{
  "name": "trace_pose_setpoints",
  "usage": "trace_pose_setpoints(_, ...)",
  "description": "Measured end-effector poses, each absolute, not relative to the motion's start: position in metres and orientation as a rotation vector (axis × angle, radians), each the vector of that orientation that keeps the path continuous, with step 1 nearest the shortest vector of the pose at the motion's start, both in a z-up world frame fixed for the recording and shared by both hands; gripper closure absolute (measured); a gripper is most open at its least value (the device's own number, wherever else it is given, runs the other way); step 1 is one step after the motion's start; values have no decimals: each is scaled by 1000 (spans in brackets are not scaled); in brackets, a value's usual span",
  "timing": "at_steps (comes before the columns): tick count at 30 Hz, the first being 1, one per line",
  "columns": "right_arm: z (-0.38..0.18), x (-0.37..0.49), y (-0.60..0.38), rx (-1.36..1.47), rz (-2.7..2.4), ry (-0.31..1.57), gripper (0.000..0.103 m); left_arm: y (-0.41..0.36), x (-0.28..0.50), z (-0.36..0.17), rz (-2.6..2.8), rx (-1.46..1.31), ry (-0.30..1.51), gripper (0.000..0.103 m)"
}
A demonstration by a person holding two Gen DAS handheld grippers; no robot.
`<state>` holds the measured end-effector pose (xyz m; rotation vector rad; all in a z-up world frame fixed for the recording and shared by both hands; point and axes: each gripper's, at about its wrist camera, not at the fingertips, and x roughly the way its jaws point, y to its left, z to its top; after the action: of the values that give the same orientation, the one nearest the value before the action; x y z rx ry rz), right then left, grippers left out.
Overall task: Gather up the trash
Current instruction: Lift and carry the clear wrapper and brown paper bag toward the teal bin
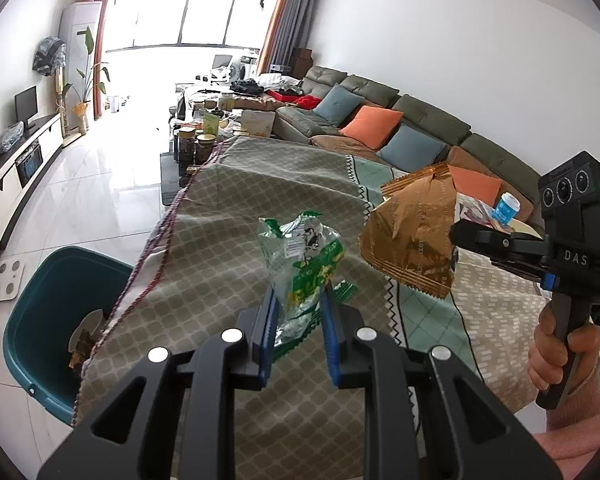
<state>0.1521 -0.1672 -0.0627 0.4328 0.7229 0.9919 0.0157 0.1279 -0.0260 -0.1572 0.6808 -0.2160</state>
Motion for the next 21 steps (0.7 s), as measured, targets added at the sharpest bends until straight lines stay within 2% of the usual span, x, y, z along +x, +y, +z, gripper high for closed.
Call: trace_pose_setpoints(21, -61, 154, -135, 401, 1086, 743, 102, 159, 1, -24, -129, -173, 664, 81)
